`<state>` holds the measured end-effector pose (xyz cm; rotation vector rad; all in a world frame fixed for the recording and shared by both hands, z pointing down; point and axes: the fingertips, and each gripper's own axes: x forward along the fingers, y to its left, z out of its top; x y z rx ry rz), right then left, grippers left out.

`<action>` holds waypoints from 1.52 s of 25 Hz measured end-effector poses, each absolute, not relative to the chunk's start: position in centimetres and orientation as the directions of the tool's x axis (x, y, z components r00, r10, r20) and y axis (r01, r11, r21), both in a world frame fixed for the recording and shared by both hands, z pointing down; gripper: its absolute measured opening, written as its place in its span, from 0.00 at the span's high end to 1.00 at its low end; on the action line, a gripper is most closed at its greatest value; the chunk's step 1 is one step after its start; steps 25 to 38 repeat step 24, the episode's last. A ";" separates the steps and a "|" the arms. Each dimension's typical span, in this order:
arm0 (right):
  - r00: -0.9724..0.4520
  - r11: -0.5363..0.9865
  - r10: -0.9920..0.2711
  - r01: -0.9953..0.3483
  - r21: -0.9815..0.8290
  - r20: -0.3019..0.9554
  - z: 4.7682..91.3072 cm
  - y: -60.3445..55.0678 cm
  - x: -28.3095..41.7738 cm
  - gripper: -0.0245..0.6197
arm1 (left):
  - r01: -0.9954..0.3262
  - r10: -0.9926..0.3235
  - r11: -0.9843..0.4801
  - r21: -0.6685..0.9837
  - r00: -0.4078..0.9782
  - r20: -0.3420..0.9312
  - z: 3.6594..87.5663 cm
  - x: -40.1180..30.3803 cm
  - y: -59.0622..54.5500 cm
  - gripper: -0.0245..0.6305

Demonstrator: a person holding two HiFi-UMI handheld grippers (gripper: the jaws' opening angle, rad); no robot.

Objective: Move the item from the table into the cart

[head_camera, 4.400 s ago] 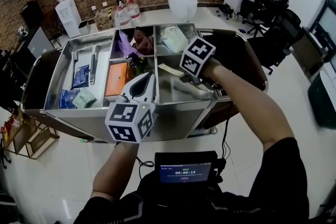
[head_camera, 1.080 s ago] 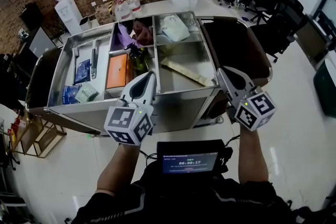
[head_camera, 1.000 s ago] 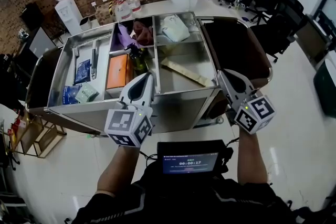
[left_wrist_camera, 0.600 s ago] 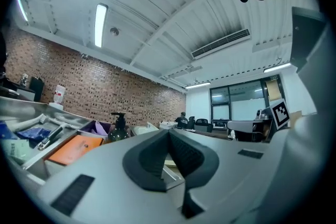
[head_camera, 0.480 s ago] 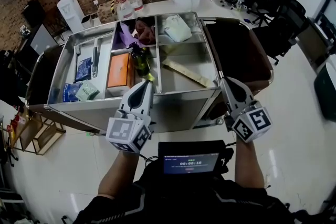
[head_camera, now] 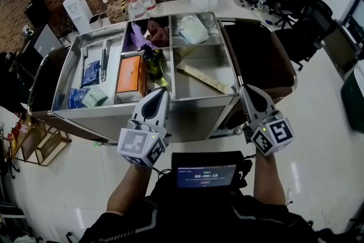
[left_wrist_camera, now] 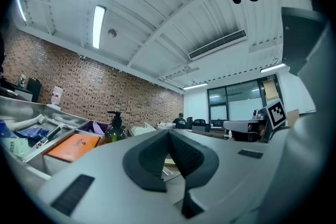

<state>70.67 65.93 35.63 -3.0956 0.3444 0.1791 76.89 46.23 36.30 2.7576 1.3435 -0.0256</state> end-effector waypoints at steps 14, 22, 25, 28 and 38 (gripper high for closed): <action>0.970 -0.975 -0.221 -0.224 -0.015 -0.105 35.8 66.0 70.9 0.95 | 0.797 0.795 -0.602 0.054 0.604 -0.053 36.2 77.2 46.8 0.95; 0.971 -0.976 -0.215 -0.217 -0.008 -0.101 35.8 66.2 71.1 0.95 | 0.794 0.791 -0.607 0.048 0.608 -0.064 36.2 77.6 46.6 0.95; 0.972 -0.976 -0.214 -0.215 -0.007 -0.100 35.8 66.2 71.2 0.95 | 0.792 0.790 -0.608 0.049 0.610 -0.062 36.2 77.7 46.5 0.95; 0.972 -0.976 -0.214 -0.215 -0.007 -0.100 35.8 66.2 71.2 0.95 | 0.792 0.790 -0.608 0.049 0.610 -0.062 36.2 77.7 46.5 0.95; 0.972 -0.976 -0.214 -0.215 -0.007 -0.100 35.8 66.2 71.2 0.95 | 0.792 0.790 -0.608 0.049 0.610 -0.062 36.2 77.7 46.5 0.95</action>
